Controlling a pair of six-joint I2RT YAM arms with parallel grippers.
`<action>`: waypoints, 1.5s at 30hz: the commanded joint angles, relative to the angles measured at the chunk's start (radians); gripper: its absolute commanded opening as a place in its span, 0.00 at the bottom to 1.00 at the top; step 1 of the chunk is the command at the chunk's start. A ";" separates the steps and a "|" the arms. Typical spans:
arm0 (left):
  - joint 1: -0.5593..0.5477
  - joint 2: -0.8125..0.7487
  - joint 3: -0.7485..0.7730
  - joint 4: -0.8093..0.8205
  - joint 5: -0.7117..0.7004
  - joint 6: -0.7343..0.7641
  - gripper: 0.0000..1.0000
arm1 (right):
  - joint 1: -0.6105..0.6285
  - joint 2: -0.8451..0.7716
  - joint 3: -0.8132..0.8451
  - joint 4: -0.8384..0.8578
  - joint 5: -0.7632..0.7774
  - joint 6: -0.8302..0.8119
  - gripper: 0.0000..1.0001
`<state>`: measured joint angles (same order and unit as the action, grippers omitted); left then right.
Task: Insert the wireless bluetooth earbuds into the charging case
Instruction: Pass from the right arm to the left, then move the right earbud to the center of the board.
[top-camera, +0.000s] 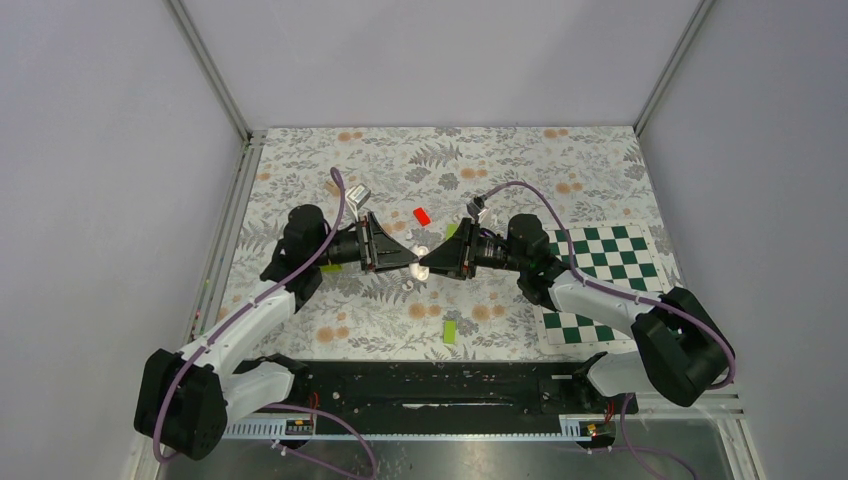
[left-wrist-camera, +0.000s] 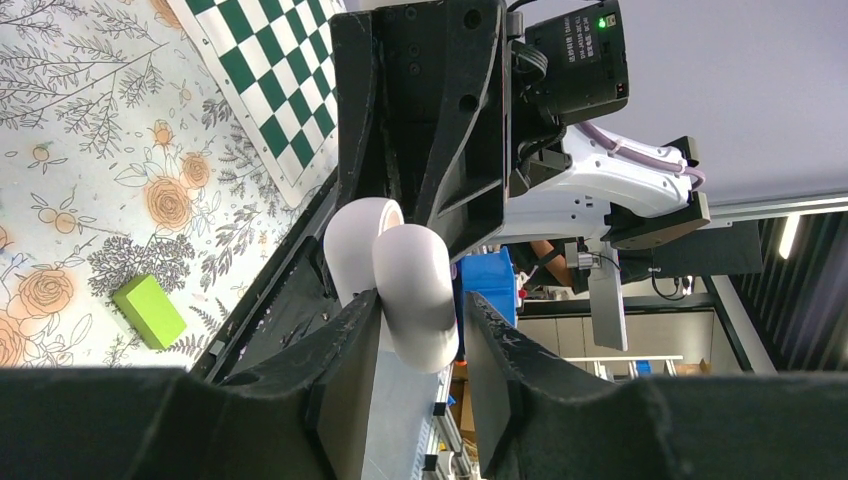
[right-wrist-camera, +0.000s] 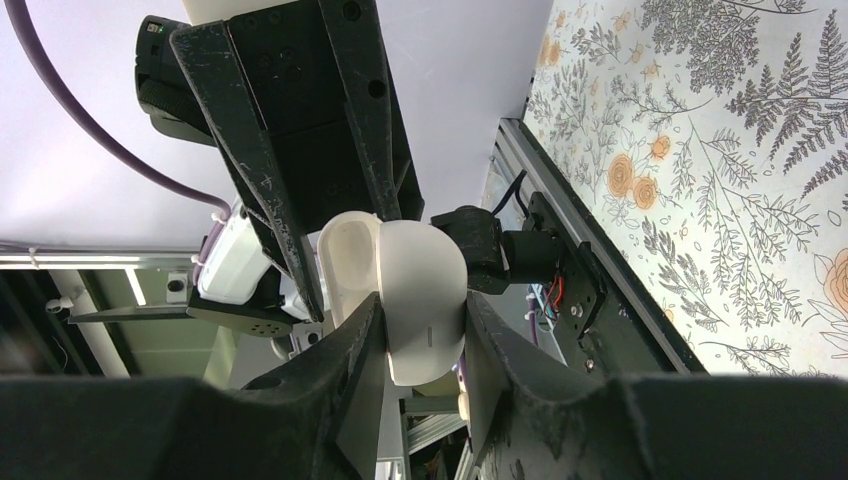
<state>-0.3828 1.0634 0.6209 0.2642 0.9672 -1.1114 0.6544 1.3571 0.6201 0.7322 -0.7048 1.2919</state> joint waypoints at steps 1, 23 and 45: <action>-0.001 0.007 0.013 0.037 0.022 0.025 0.37 | 0.006 0.004 0.045 0.044 -0.024 -0.002 0.00; 0.029 -0.013 0.048 -0.114 0.018 0.130 0.00 | -0.029 -0.067 0.076 -0.194 0.009 -0.112 0.60; 0.251 -0.150 0.012 -0.463 0.049 0.353 0.00 | 0.052 -0.084 0.500 -1.375 0.778 -0.697 0.47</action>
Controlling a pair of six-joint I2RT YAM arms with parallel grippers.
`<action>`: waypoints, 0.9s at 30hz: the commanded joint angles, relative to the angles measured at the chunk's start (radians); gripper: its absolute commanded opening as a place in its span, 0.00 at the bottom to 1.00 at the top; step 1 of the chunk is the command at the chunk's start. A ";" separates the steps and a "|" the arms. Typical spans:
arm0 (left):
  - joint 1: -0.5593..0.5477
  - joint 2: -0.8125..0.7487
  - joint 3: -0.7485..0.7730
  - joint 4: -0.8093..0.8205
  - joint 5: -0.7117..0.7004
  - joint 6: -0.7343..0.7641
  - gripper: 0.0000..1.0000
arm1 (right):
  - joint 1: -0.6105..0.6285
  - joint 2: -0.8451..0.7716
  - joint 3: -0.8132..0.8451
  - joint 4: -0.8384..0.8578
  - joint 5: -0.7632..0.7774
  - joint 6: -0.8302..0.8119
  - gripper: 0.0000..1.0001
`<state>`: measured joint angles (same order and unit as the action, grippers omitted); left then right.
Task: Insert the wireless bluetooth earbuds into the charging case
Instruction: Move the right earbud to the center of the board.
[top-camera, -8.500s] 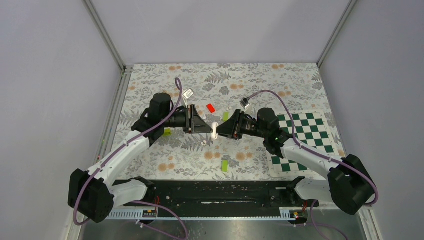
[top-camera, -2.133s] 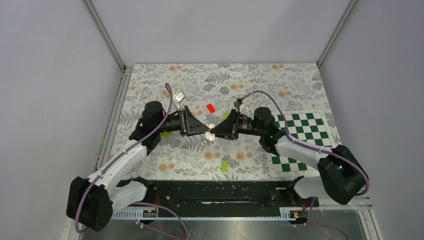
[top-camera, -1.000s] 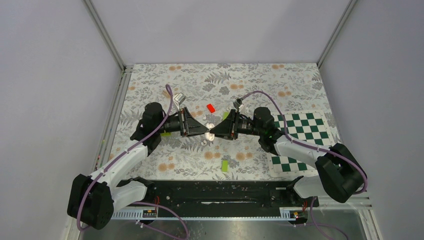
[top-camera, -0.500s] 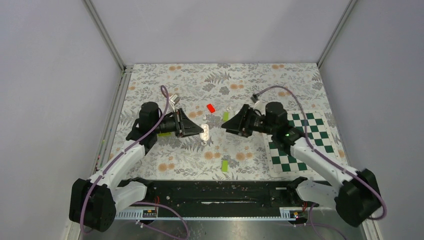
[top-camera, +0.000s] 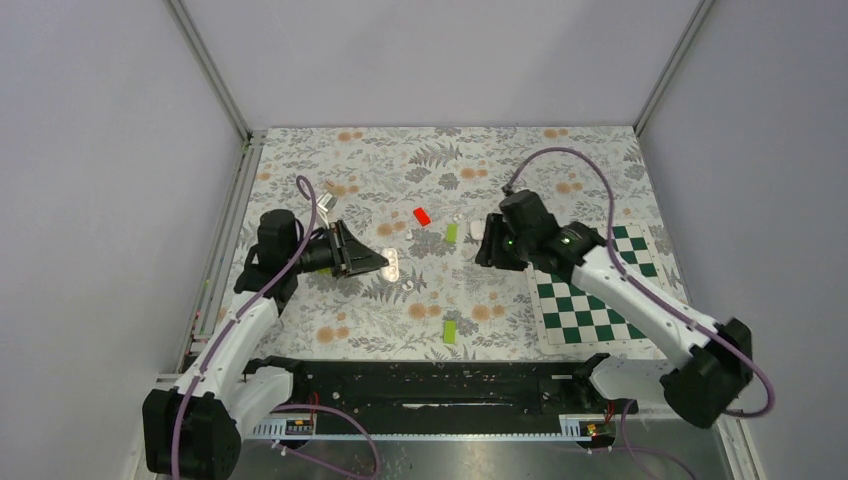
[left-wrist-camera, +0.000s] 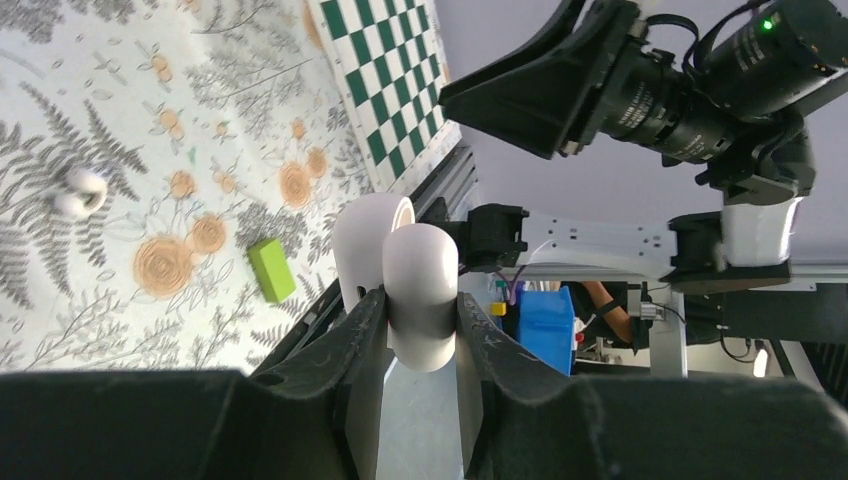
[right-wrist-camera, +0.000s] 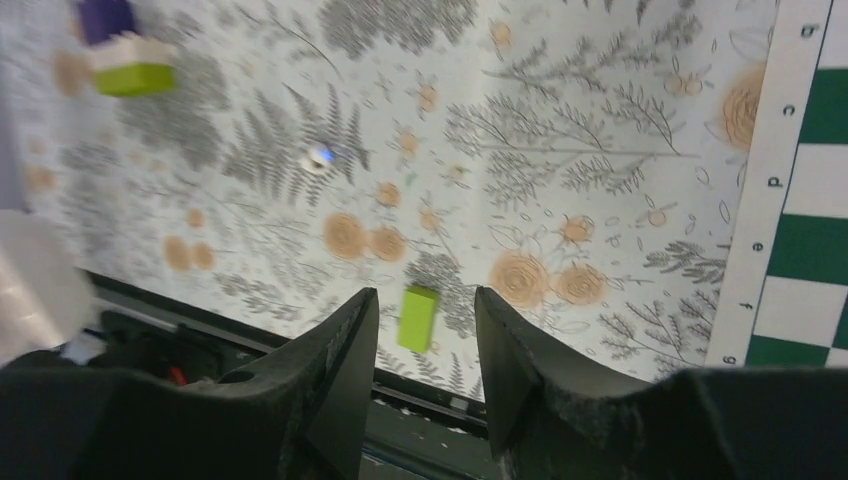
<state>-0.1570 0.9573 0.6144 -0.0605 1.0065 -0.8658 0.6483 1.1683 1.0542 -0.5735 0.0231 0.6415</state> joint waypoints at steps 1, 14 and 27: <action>0.037 -0.048 0.028 -0.192 0.002 0.138 0.00 | 0.079 0.138 0.079 -0.063 0.058 -0.054 0.47; 0.137 -0.126 0.026 -0.253 -0.092 0.117 0.00 | 0.287 0.476 0.135 0.198 0.039 -0.006 0.48; 0.238 -0.161 -0.005 -0.233 -0.199 0.045 0.00 | 0.323 0.717 0.242 0.277 0.126 0.072 0.49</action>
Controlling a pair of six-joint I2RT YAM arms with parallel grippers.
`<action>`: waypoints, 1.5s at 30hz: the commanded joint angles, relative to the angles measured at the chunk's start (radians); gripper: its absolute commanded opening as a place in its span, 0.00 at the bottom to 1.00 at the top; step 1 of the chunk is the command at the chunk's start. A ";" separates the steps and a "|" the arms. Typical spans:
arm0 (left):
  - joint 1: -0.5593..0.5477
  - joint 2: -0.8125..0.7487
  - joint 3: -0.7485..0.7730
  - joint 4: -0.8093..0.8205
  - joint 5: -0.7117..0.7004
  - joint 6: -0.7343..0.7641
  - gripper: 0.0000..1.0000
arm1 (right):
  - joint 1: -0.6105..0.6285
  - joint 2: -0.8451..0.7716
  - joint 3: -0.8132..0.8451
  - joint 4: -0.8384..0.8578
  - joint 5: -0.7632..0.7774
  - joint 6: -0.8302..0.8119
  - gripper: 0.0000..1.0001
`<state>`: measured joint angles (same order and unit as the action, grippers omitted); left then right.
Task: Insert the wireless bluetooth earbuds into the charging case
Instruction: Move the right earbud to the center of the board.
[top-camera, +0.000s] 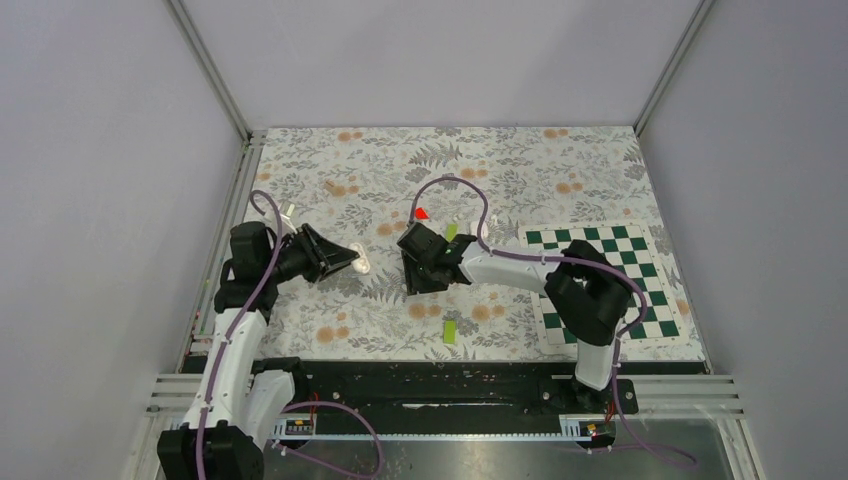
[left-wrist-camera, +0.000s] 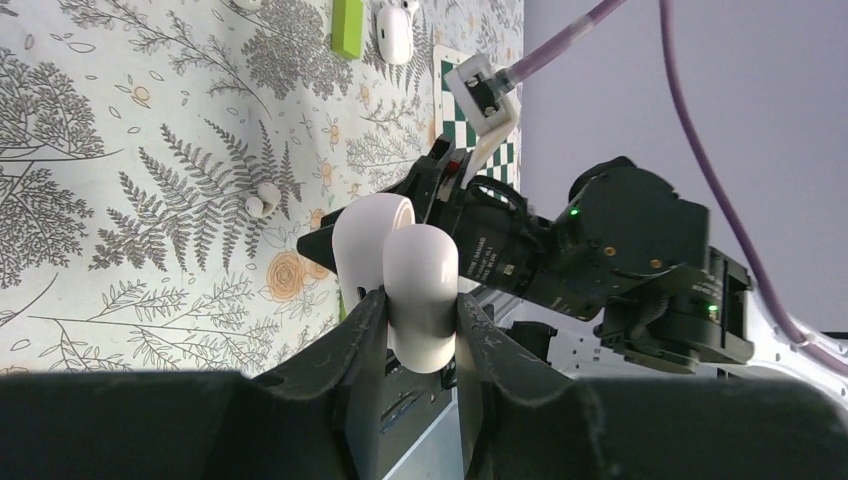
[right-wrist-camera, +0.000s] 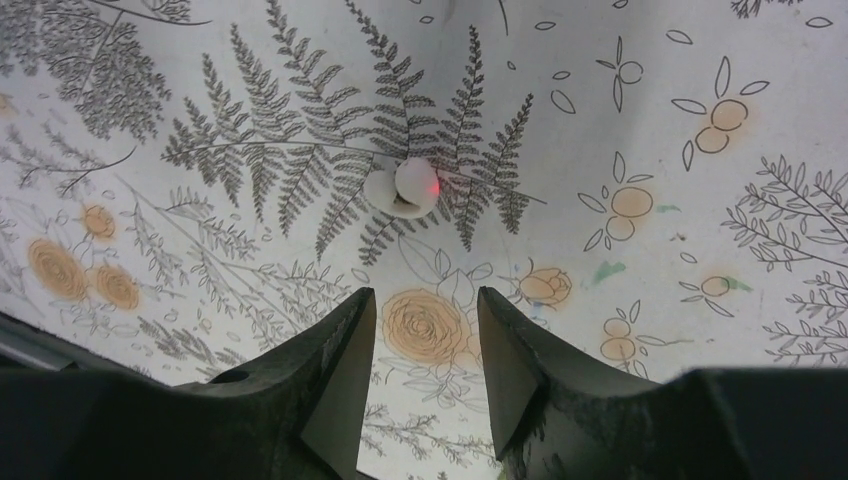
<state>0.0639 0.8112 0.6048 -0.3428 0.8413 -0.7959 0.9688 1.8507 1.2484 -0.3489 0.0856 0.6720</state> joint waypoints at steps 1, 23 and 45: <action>0.021 -0.014 0.004 0.047 -0.038 -0.027 0.00 | 0.002 0.048 0.059 0.059 0.065 0.041 0.49; 0.040 -0.021 -0.017 0.070 -0.037 -0.047 0.00 | -0.003 0.125 0.111 -0.025 0.198 -0.055 0.42; 0.039 -0.030 -0.058 0.142 -0.012 -0.090 0.00 | -0.102 -0.193 -0.245 0.099 0.065 0.022 0.52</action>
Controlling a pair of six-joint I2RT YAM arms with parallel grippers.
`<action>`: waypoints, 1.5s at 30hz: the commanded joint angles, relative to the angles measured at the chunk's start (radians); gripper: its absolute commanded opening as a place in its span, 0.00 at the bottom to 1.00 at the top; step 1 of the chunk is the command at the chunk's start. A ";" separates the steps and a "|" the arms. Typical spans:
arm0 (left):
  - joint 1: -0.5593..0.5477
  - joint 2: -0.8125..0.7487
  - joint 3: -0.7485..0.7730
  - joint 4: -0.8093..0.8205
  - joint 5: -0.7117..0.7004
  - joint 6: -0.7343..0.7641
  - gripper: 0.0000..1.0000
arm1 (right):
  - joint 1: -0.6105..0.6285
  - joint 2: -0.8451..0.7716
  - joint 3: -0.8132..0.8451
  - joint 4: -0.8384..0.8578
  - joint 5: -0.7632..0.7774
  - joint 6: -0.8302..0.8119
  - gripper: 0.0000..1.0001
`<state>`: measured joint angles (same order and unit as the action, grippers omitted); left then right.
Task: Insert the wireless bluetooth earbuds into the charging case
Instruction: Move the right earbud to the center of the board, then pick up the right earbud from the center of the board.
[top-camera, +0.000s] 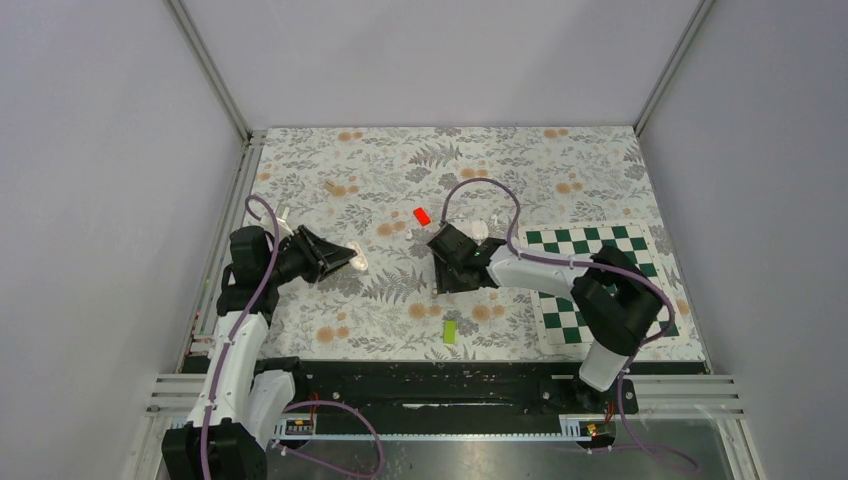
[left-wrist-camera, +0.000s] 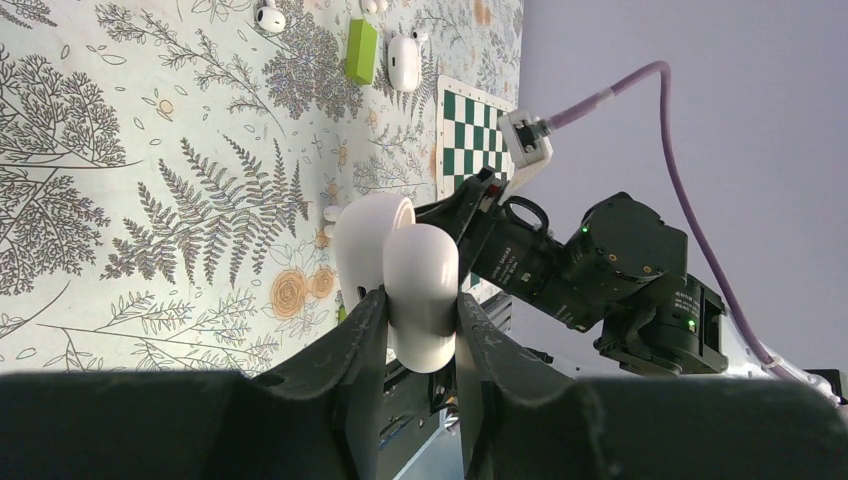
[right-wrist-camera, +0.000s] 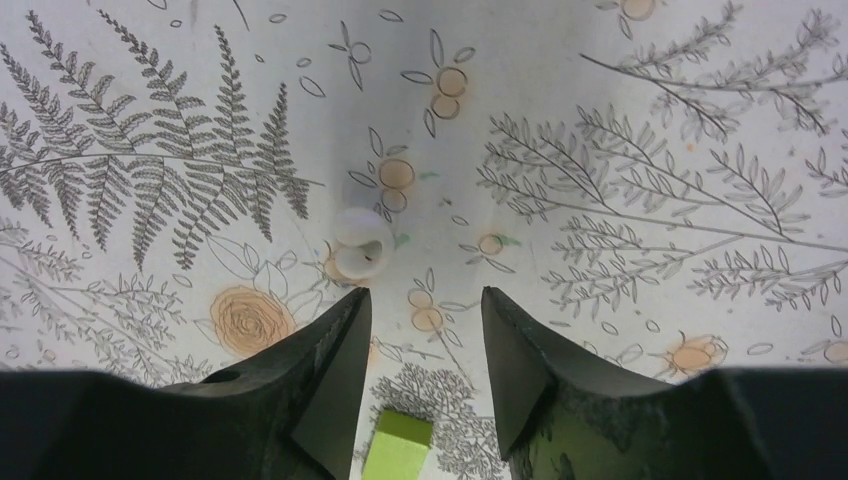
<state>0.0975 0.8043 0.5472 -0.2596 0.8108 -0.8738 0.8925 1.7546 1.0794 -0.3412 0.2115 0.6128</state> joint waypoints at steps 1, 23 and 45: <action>0.005 -0.023 -0.001 0.059 0.019 -0.013 0.00 | -0.028 -0.114 -0.103 0.123 -0.072 0.104 0.51; -0.031 0.011 0.008 0.061 0.046 0.009 0.00 | -0.063 -0.069 -0.134 0.226 -0.110 0.183 0.42; -0.040 0.022 0.006 0.060 0.030 0.022 0.00 | -0.073 -0.004 -0.106 0.224 -0.144 0.186 0.38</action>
<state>0.0597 0.8219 0.5472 -0.2451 0.8333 -0.8646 0.8257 1.7290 0.9417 -0.1181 0.0692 0.7876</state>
